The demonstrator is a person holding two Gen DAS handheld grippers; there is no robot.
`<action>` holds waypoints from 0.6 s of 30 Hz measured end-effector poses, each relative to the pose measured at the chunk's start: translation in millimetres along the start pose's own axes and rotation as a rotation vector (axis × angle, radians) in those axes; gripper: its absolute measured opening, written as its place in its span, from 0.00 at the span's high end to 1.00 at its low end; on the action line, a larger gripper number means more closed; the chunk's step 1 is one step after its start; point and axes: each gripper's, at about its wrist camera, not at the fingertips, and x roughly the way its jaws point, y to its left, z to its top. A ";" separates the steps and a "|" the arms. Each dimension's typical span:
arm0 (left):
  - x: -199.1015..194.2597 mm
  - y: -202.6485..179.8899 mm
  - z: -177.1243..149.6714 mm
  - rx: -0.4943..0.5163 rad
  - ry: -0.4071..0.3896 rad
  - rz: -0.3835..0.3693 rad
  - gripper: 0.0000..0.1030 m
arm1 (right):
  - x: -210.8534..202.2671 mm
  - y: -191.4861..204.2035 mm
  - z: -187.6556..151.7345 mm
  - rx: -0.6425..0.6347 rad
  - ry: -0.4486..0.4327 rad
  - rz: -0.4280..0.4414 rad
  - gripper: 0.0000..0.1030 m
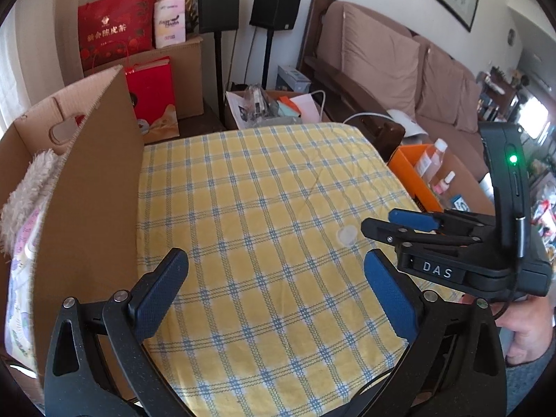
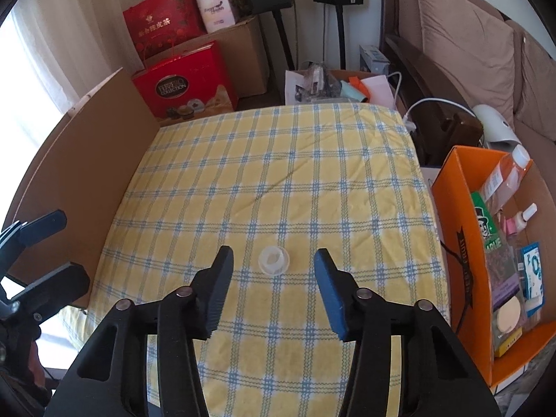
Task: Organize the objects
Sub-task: 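Move the right tool down to the small white cap on the table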
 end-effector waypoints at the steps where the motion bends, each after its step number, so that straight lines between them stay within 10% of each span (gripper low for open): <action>1: 3.6 -0.3 -0.6 -0.001 0.006 0.000 0.02 | 2.6 -0.4 -0.1 0.000 0.003 0.002 0.55; 18: 49.1 6.8 -19.8 -0.033 0.095 -0.029 0.09 | 46.6 -4.2 -5.1 -0.013 0.056 0.020 0.75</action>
